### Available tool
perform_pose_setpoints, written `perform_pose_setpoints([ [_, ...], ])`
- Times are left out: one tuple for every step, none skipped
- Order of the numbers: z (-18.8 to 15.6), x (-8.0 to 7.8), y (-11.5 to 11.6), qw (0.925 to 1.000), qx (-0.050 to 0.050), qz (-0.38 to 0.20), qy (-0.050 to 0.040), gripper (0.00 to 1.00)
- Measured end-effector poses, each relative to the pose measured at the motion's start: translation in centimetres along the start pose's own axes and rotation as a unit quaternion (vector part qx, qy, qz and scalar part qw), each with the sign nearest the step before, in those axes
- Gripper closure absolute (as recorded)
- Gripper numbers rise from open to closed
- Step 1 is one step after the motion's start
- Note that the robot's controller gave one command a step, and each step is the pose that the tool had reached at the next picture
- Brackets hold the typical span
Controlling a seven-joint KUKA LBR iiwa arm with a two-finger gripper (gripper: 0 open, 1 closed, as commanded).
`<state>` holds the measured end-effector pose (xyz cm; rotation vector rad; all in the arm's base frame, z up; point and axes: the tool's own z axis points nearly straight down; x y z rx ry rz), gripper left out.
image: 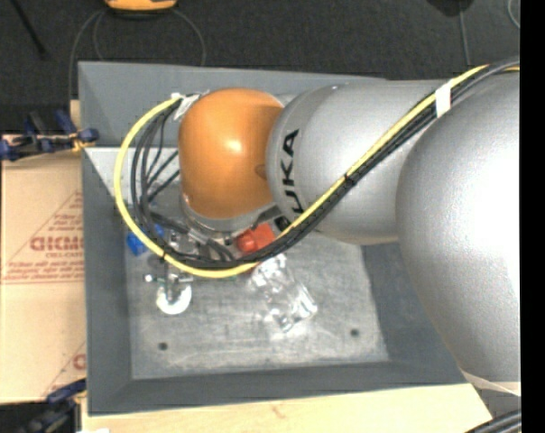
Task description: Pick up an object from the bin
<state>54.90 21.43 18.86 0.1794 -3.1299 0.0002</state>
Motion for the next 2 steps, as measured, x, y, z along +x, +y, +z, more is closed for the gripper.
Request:
perform_pose_setpoints([
  [5.4,-3.3,-0.3,0.9987,0.002,-0.050,-0.0033,1.00],
  [-5.0,-1.9,-1.3,0.9524,0.002,-0.305,-0.0081,1.00],
])
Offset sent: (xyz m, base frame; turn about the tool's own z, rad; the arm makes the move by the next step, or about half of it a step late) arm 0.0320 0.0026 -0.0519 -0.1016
